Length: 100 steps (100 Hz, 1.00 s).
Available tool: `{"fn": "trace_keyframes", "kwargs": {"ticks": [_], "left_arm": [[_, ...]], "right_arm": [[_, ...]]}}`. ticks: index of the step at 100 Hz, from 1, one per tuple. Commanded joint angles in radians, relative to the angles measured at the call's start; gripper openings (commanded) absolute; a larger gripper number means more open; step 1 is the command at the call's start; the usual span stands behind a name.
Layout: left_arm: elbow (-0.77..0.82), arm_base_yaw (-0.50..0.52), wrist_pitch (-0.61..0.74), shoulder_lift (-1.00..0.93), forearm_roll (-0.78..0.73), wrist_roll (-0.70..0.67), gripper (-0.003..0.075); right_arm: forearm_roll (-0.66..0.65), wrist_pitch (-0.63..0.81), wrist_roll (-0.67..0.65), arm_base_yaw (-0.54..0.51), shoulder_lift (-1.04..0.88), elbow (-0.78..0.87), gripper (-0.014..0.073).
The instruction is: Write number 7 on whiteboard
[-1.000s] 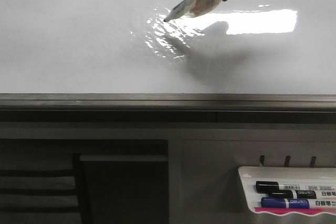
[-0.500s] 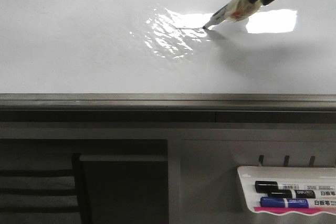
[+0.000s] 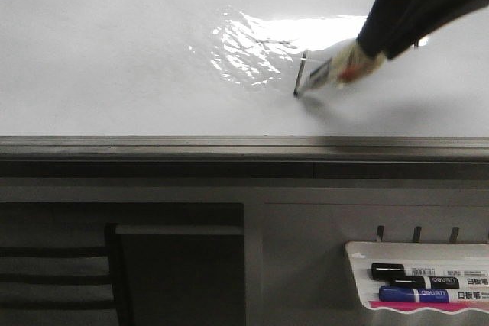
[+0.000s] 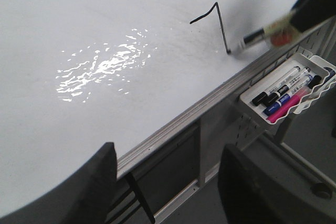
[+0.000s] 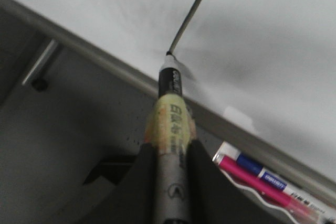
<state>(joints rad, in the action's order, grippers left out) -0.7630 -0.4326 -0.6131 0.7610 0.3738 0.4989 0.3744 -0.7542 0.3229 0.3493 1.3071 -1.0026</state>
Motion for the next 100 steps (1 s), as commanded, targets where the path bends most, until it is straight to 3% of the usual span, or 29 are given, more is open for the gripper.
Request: {"fn": "trace_keyframes", "kwargs": {"ticks": [1, 16, 29, 47, 68, 100], "left_arm": [[-0.025, 0.002, 0.071, -0.002, 0.031, -0.013, 0.0398], [-0.035, -0.035, 0.059, 0.033, 0.143, 0.1, 0.0398], [-0.078, -0.11, -0.034, 0.131, 0.257, 0.313, 0.0398], [-0.157, -0.219, -0.077, 0.295, 0.257, 0.409, 0.0398], [-0.23, -0.309, -0.046, 0.448, 0.257, 0.532, 0.0398], [-0.263, -0.351, 0.0, 0.557, 0.276, 0.569, 0.0398]], "right_arm": [[-0.017, 0.056, -0.001, 0.014, -0.013, -0.002, -0.0055], [0.014, 0.04, 0.049, 0.073, -0.049, -0.048, -0.0055], [0.024, -0.064, 0.242, 0.16, -0.093, -0.103, -0.0055], [0.024, -0.241, 0.465, 0.245, -0.117, -0.145, -0.0055], [0.02, -0.254, 0.483, 0.264, -0.134, -0.145, -0.0055], [0.019, -0.244, 0.483, 0.264, -0.134, -0.145, -0.0055]]}}
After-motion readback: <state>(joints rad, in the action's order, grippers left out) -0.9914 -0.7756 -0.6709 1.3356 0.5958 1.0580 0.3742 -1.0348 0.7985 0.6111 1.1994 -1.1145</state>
